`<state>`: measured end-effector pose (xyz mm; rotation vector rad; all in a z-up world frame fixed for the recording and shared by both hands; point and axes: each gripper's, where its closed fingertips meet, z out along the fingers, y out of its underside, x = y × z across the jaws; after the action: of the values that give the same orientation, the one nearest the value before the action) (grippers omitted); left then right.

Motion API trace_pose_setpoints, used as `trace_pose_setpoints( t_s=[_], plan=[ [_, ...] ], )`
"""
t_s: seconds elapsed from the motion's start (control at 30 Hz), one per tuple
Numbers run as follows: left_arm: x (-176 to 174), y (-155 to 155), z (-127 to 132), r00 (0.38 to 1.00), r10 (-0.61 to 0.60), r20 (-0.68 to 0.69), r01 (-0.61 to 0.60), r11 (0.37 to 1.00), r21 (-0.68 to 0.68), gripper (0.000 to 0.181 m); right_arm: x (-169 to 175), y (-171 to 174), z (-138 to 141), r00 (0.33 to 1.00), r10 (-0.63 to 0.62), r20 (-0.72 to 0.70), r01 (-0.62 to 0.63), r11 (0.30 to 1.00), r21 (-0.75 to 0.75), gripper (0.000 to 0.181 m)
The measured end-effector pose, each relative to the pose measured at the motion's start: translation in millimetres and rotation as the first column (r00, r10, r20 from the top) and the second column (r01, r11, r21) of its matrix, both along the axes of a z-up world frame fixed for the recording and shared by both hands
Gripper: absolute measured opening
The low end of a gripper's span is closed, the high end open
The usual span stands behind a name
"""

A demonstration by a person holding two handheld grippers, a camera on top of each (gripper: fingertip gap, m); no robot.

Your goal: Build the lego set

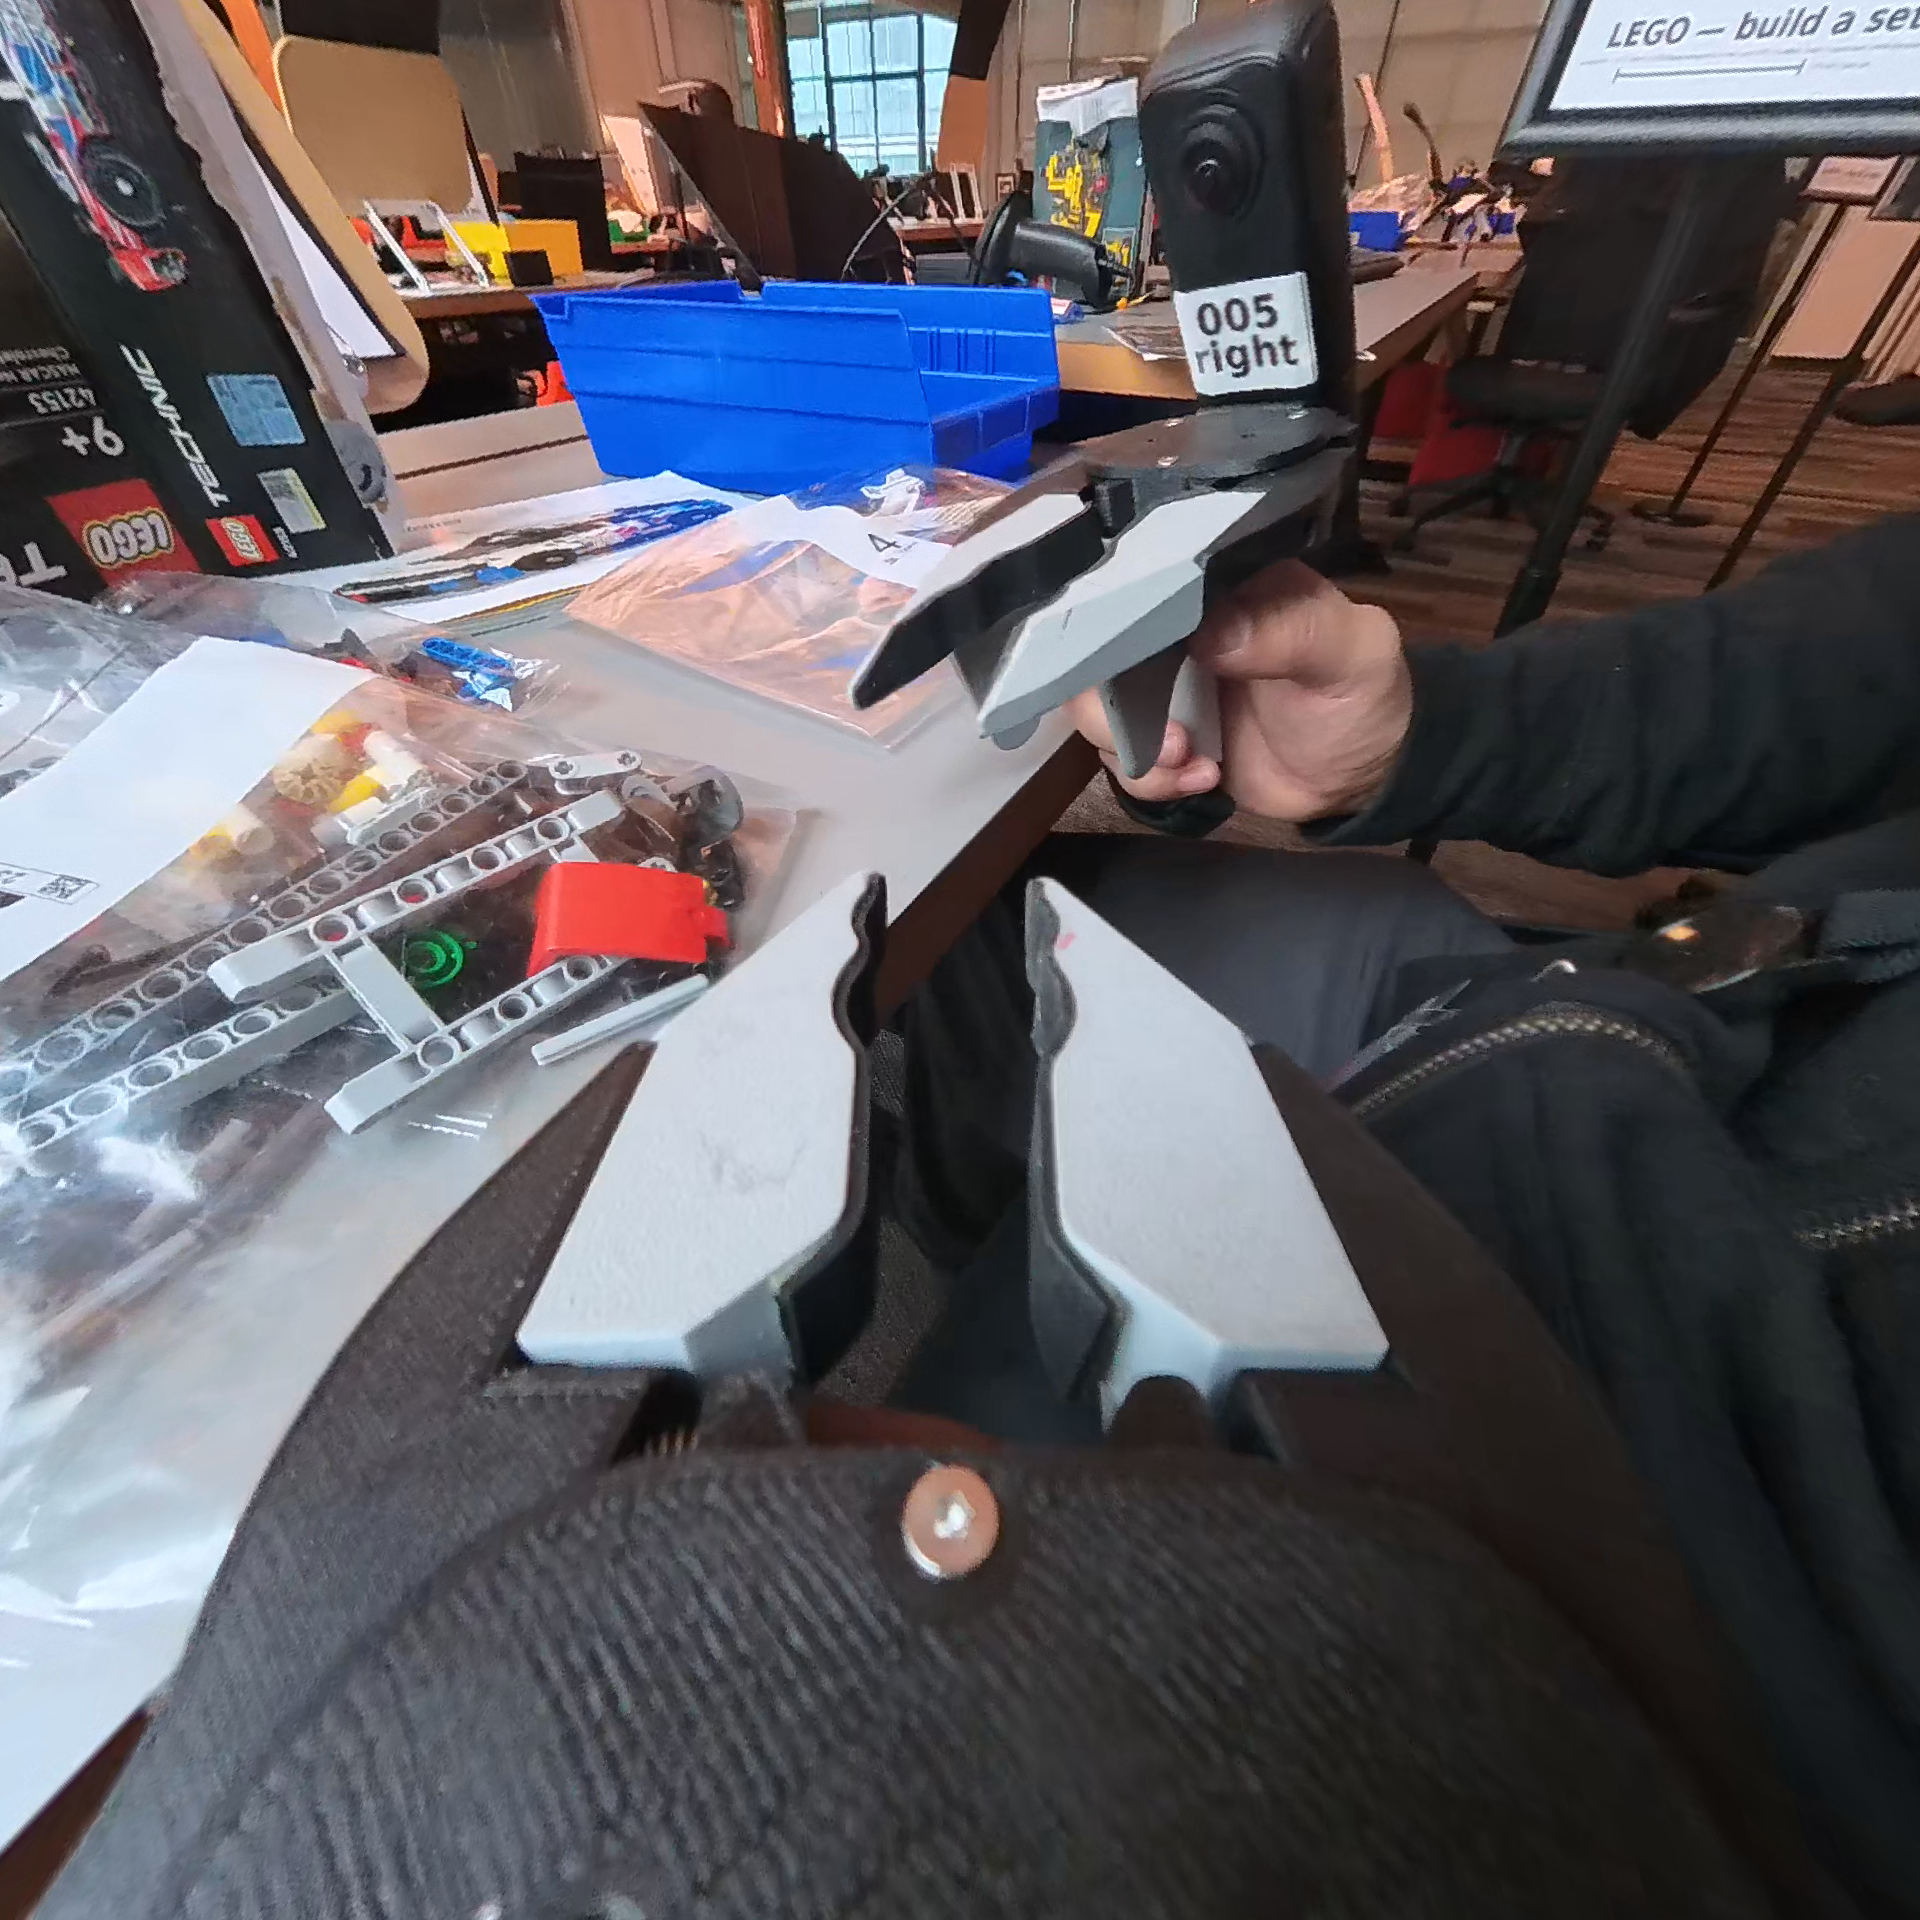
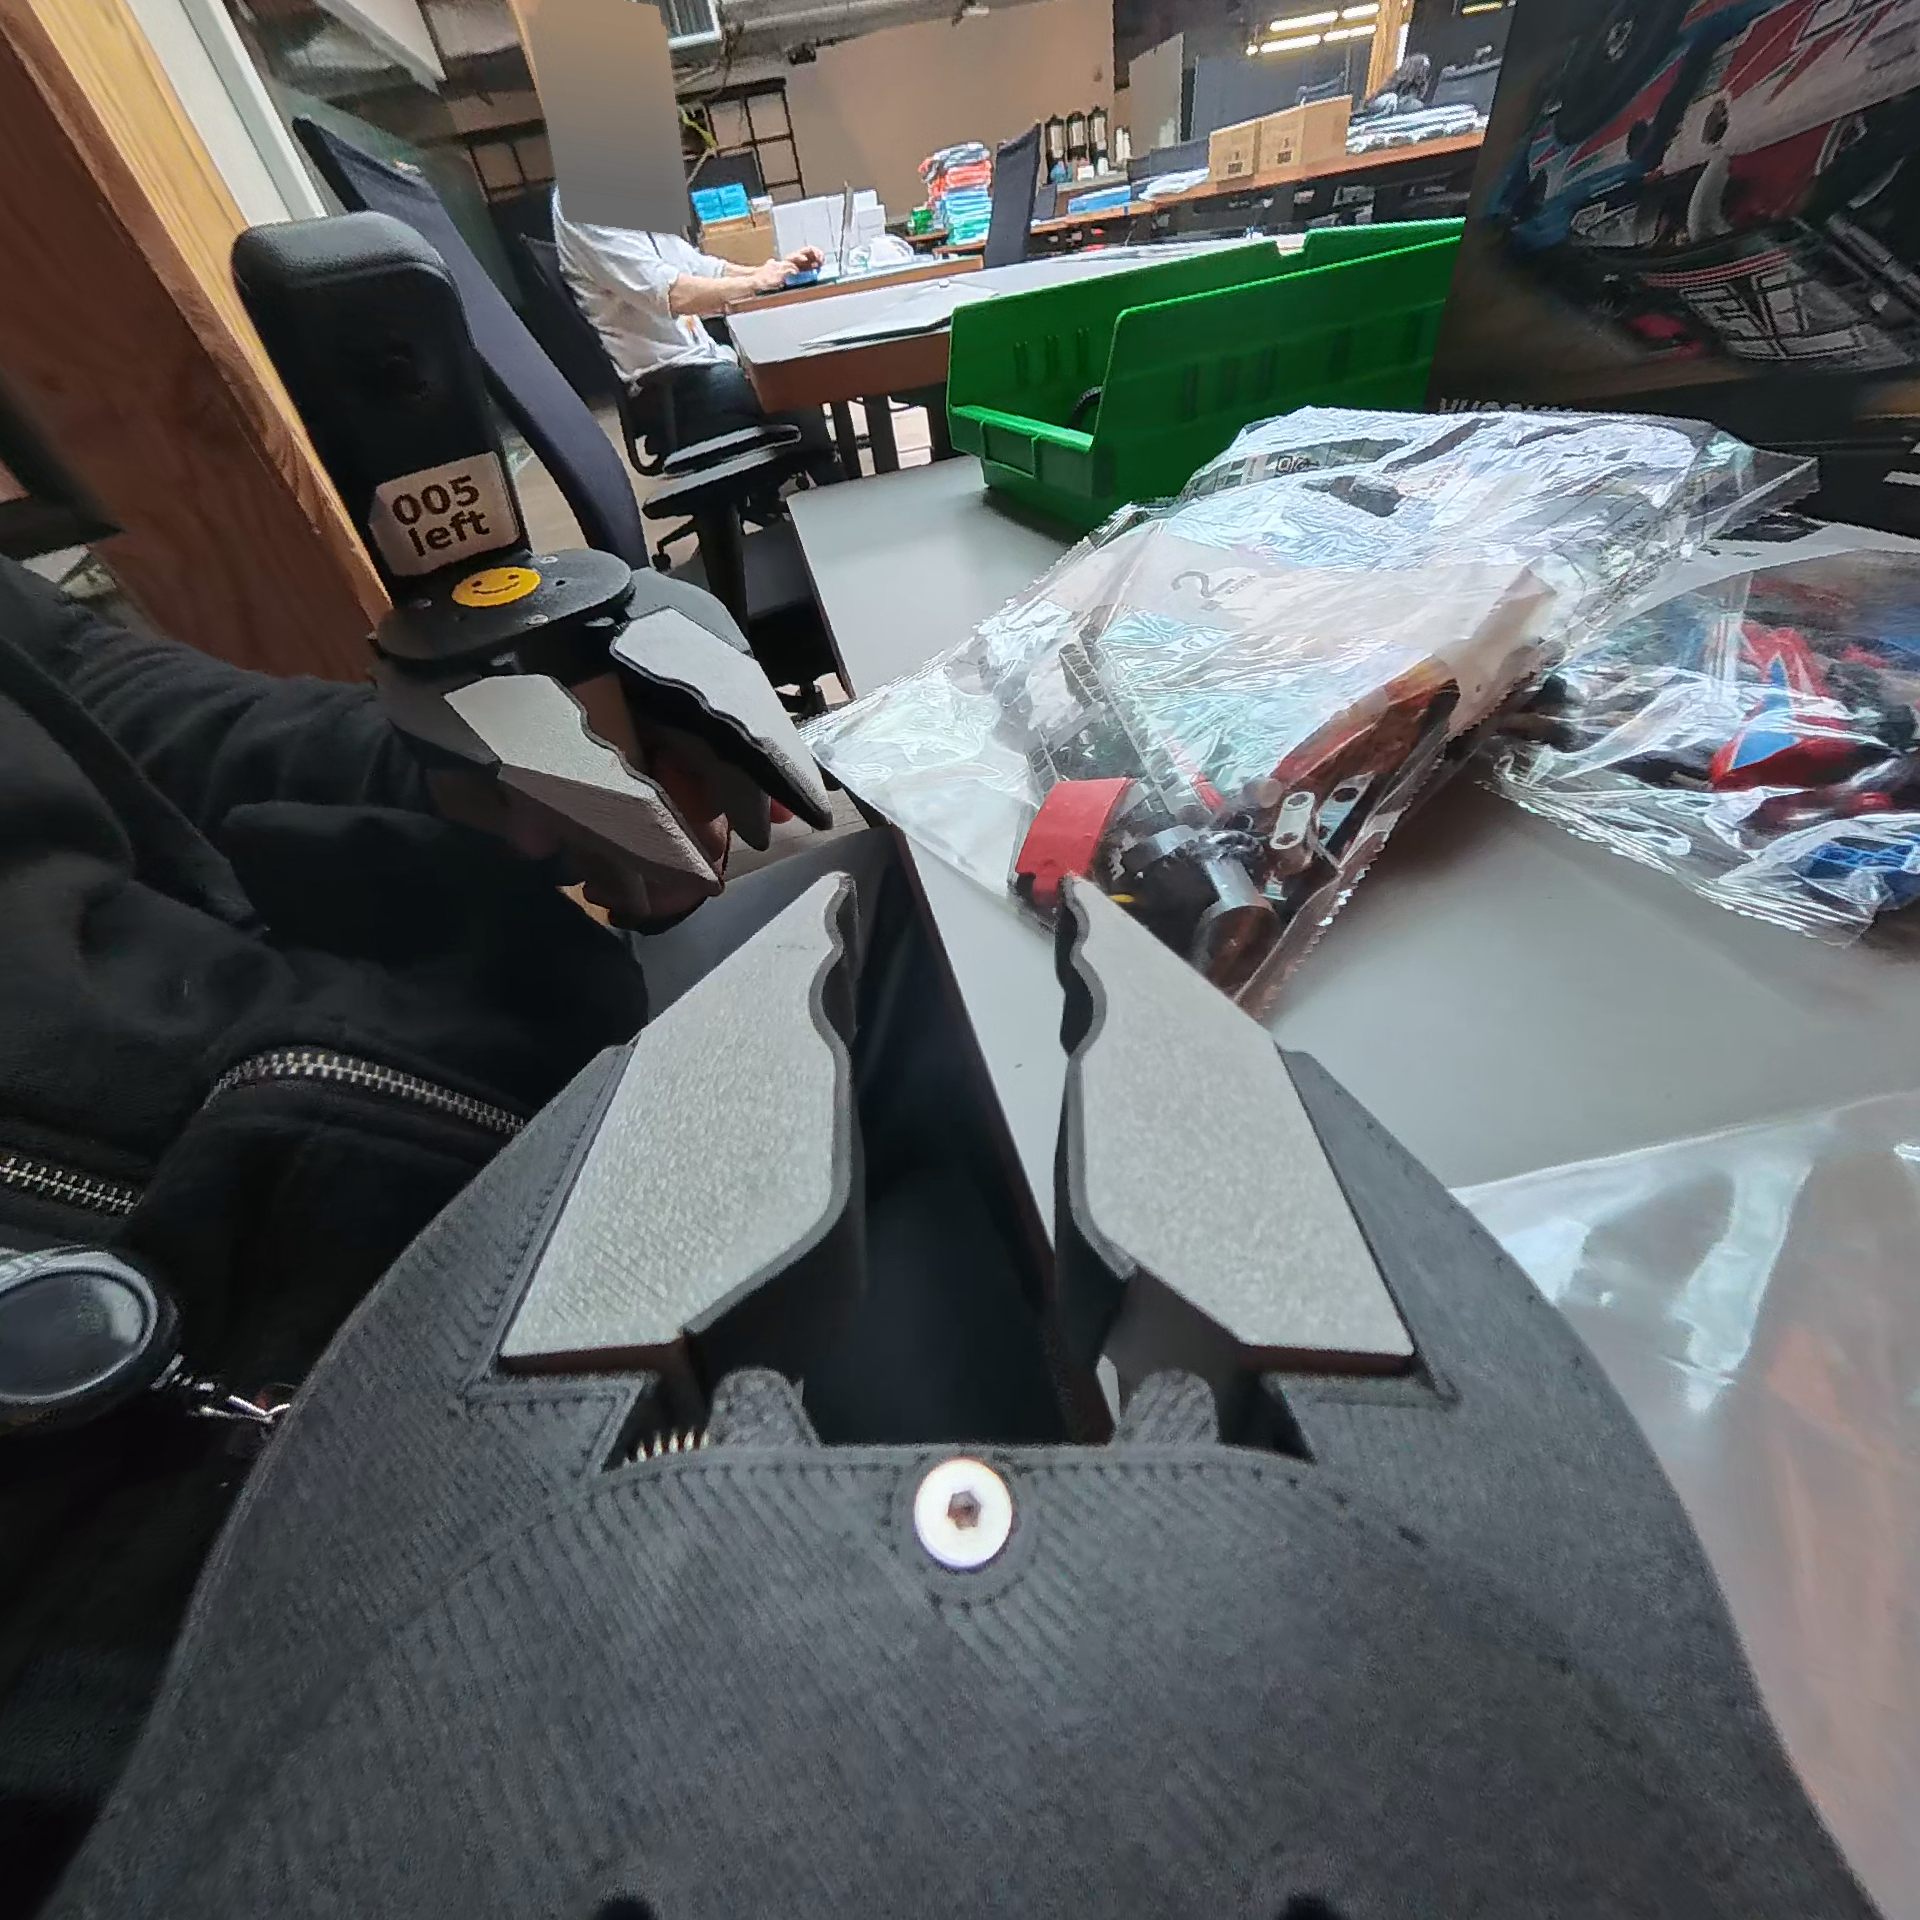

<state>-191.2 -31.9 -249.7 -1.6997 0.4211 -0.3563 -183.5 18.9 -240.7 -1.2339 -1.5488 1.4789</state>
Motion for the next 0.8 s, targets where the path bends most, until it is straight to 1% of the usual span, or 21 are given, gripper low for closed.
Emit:
trace_pose_setpoints(
  t_s=[0.13, 0.27, 0.4, 0.63, 0.8],
  plan=[
    [1, -2, 1, 1.0, 0.002, -0.009, -0.002, 1.0, 0.01, 0.025, 1, -1, 4, 1.0, -0.005, -0.014, 0.005, 1.0, 0.004, 0.034],
    [-3, -2, 2, 1.0, 0.016, -0.007, -0.016, 1.0, 0.014, 0.025, 1, 0, 14, 0.999, -0.007, -0.043, 0.007, 1.0, -0.007, 0.034],
    [-8, -1, 4, 0.999, 0.033, 0.02, -0.034, 0.999, 0.012, 0.025, 0, 0, 10, 1.0, -0.003, -0.028, 0.003, 1.0, -0.009, 0.035],
    [-12, -1, 2, 0.998, 0.053, 0.016, -0.053, 0.999, 0.002, 0.024, -3, -3, 8, 1.0, 0.014, -0.017, -0.014, 0.999, -0.035, 0.036],
    [-15, -1, 2, 0.997, 0.053, 0.055, -0.052, 0.999, -0.015, 0.024, -8, -2, 7, 1.0, 0.018, -0.007, -0.018, 0.999, -0.039, 0.036]
  ],
)
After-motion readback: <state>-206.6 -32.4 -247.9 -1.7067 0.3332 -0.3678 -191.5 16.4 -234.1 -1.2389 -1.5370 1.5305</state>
